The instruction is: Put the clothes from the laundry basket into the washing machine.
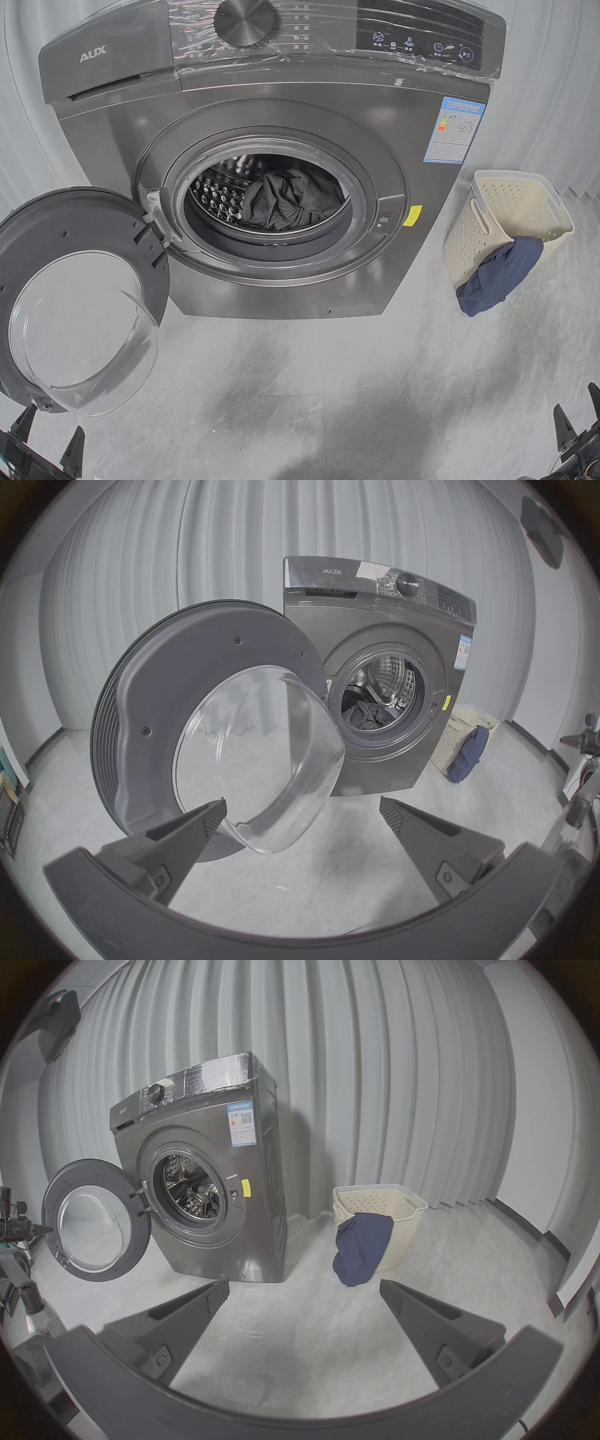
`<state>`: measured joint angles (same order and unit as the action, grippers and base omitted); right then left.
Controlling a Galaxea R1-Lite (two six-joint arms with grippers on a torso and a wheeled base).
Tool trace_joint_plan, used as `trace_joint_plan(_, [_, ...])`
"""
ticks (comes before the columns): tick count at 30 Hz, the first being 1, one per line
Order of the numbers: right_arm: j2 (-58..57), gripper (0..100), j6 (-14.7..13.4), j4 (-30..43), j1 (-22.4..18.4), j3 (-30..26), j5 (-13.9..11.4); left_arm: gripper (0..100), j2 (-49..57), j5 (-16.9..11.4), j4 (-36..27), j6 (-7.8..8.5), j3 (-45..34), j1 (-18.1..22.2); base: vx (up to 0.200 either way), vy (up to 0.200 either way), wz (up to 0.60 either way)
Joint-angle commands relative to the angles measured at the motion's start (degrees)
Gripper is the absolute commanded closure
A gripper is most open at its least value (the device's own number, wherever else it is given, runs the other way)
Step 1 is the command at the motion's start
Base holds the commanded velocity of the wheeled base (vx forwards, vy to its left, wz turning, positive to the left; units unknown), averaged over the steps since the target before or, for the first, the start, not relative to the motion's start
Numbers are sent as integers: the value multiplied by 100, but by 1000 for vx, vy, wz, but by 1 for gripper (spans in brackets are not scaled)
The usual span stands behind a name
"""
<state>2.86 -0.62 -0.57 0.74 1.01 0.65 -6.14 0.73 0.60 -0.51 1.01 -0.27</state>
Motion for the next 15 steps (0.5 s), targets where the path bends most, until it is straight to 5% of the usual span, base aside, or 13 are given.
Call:
trace_joint_plan(1, [-286, 0, 45, 31, -66, -101, -12, 0, 403, 59, -86, 60, -101, 132, 0, 0, 0])
trace_joint_plan(9, [-286, 0, 53, 40, -66, -101, -12, 0, 579, 15, -95, 122, -92, 18, 0, 0, 0])
trace_joint_plan(15, [-286, 0, 53, 40, -66, -101, -12, 0, 579, 15, -95, 113, -92, 18, 0, -200, 0])
